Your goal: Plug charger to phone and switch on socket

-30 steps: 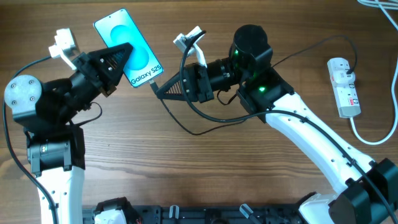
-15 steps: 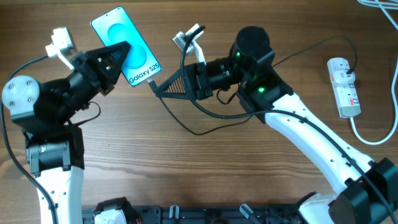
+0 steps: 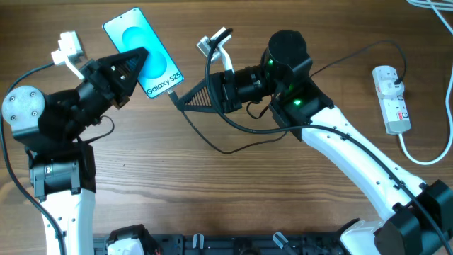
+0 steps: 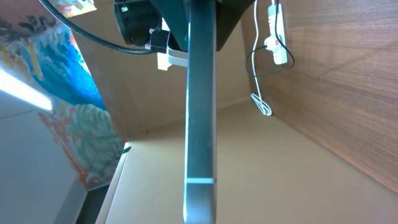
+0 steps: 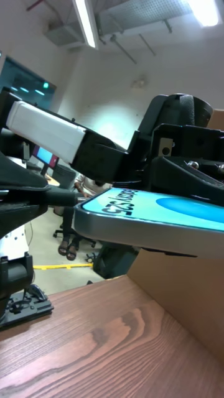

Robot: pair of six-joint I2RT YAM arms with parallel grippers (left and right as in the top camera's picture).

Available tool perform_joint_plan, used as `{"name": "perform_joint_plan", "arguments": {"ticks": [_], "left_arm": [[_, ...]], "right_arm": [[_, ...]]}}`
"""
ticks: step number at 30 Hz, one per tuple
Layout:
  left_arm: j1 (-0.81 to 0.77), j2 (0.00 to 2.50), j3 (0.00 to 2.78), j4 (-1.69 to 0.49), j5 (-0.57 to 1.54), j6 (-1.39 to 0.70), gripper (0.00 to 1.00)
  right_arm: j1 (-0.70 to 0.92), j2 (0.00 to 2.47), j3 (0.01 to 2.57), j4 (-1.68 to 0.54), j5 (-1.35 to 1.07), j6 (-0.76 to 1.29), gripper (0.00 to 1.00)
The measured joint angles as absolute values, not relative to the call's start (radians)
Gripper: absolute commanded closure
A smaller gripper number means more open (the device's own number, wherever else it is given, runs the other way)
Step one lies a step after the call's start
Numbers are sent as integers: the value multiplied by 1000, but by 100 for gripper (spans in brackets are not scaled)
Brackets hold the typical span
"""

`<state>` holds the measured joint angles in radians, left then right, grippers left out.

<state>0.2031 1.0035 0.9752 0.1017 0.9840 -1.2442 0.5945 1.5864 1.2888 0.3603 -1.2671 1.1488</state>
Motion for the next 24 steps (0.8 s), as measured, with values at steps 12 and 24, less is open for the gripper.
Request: {"name": "perform_joint_plan", "arguments": {"ticks": [12, 24], "left_arm": [[203, 1003, 975, 87, 976, -1300, 96], [203, 1004, 975, 80, 973, -1334, 96]], "right_arm": [[595, 1587, 1289, 360, -1259, 1003, 96], [595, 1586, 1289, 337, -1252, 943, 96]]}}
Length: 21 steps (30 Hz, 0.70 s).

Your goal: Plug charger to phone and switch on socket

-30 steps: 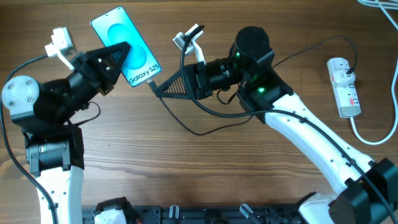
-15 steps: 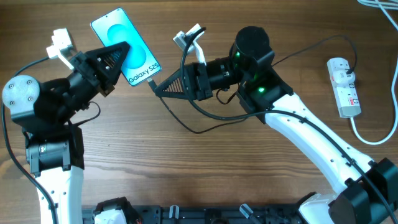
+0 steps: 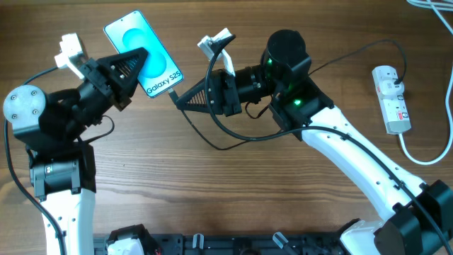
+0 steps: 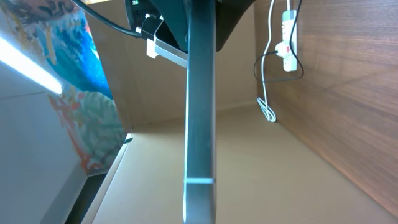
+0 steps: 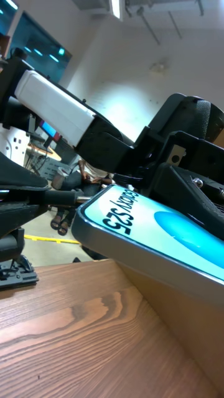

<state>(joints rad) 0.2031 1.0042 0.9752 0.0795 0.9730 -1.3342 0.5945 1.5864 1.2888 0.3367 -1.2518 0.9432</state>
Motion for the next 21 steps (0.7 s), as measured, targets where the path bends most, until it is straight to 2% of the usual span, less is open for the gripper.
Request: {"name": "perform_joint_plan", "arguments": {"ticks": [12, 21], "left_arm": [[203, 1004, 975, 79, 970, -1341, 96], [203, 1015, 971, 159, 1004, -1329, 96]], "right_arm": [[607, 1586, 1289, 336, -1229, 941, 96], [612, 1577, 1289, 326, -1218, 1031, 96]]}}
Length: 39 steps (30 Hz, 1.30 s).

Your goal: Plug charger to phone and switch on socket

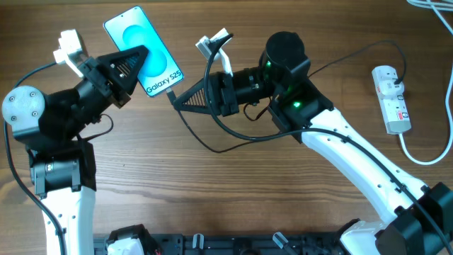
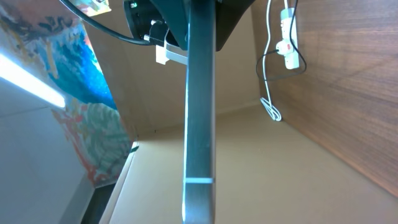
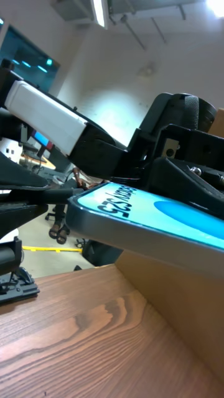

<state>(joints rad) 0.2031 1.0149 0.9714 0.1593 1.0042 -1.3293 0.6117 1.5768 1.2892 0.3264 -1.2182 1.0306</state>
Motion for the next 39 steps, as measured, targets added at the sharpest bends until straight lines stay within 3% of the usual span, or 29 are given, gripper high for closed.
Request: {"name": "perform_joint_plan", "arguments": {"ticks": [16, 18, 19, 20, 21, 25, 27, 31, 34, 39], "left_arm": [[218, 1032, 981, 154, 1127, -1164, 96], [218, 1034, 982, 147, 1136, -1159, 96], [218, 1036, 982, 145, 1143, -1153, 96], [206, 1035, 979, 114, 1238, -1140, 96], [193, 1035, 979, 109, 1284, -1134, 96], [192, 1034, 979, 103, 1399, -1063, 96], [192, 1034, 979, 102, 1417, -1034, 96], [192, 1034, 979, 101, 1420, -995, 96], [190, 1034, 979, 101, 1419, -984, 96], [113, 1034, 976, 12, 1338, -920, 96]], "right_arm": [[623, 1577, 1275, 339, -1237, 1054, 96], [623, 1577, 1270, 343, -1238, 1051, 54], [623, 1577, 1268, 348, -1219, 1042, 39], [615, 1578, 1274, 369, -1165, 1008, 31], [610, 1578, 1278, 364, -1165, 965, 31], [581, 1578, 1283, 276, -1208, 813, 37], [565, 1578, 1283, 274, -1231, 799, 47], [562, 1578, 1285, 276, -1257, 786, 48], [565, 1578, 1285, 276, -1264, 784, 59], [581, 1578, 1285, 277, -1283, 783, 92]]}}
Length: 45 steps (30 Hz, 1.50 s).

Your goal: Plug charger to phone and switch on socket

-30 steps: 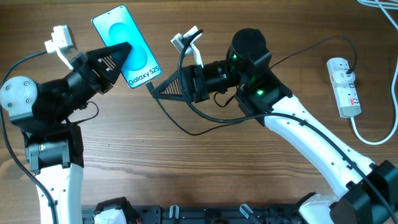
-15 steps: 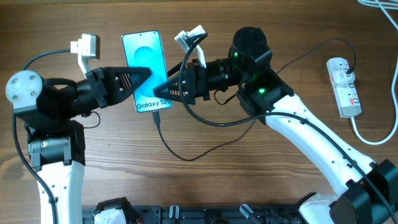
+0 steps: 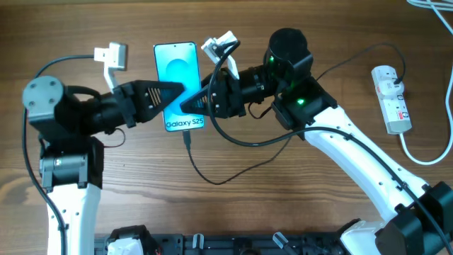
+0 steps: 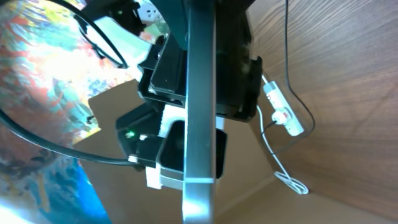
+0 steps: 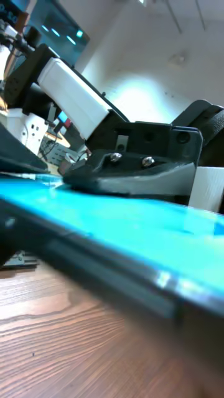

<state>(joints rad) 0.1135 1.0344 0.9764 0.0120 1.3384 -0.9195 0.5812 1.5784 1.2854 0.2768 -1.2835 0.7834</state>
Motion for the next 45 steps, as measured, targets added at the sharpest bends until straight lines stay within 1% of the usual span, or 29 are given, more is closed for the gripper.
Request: {"name": "perform_joint_plan", "arguments": {"ticks": [1, 2, 3, 4, 5, 7, 8, 9, 10, 11, 13, 15, 17, 18, 19, 22, 23, 25, 28, 36, 39, 45], "left_arm": [[101, 1034, 975, 1, 1316, -902, 92], [96, 1035, 974, 9, 1310, -876, 76], [92, 1035, 974, 13, 1310, -843, 53], [90, 1035, 974, 8, 1306, -849, 39], [86, 1039, 974, 4, 1306, -859, 33], [85, 1059, 975, 3, 1306, -868, 31], [85, 1082, 975, 4, 1305, -869, 24], [87, 1099, 975, 3, 1304, -870, 7], [87, 1120, 975, 3, 1303, -871, 0], [88, 1151, 975, -1, 1301, -858, 0], [88, 1201, 976, -54, 1291, -826, 0], [88, 1264, 980, -163, 1245, -770, 0], [88, 1329, 983, -297, 1149, -712, 0], [88, 1366, 983, -386, 1046, -678, 0], [88, 1398, 981, -428, 959, -659, 0], [88, 1476, 981, -525, 688, -627, 0], [88, 1502, 981, -562, 622, -621, 0], [88, 1526, 981, -592, 556, -613, 0], [88, 1527, 981, -596, 517, -607, 0], [88, 1527, 981, -596, 505, -606, 0], [88, 1527, 981, -596, 505, -606, 0], [88, 1527, 981, -596, 501, -606, 0]], "right_arm": [[581, 1578, 1285, 277, -1286, 783, 96], [581, 1578, 1285, 268, -1295, 810, 96], [579, 1578, 1286, 265, -1297, 825, 96], [579, 1578, 1287, 269, -1294, 812, 96], [580, 1580, 1286, 259, -1290, 804, 96], [579, 1580, 1286, 196, -1284, 779, 95], [572, 1580, 1285, 145, -1279, 753, 96], [564, 1581, 1288, 102, -1274, 732, 96], [552, 1581, 1289, 41, -1269, 704, 96], [512, 1584, 1289, -89, -1229, 637, 96], [466, 1585, 1294, -242, -1151, 556, 96], [436, 1585, 1292, -440, -997, 439, 96], [434, 1586, 1289, -568, -801, 355, 96], [435, 1586, 1289, -622, -694, 327, 96], [435, 1587, 1289, -638, -630, 311, 96], [435, 1596, 1289, -647, -517, 278, 96], [435, 1621, 1289, -648, -492, 269, 96], [435, 1661, 1289, -651, -479, 263, 96], [435, 1749, 1289, -642, -469, 260, 96], [435, 1953, 1289, -541, -471, 259, 96], [435, 1993, 1289, -521, -478, 259, 96], [435, 1997, 1289, -515, -490, 259, 96]]}}
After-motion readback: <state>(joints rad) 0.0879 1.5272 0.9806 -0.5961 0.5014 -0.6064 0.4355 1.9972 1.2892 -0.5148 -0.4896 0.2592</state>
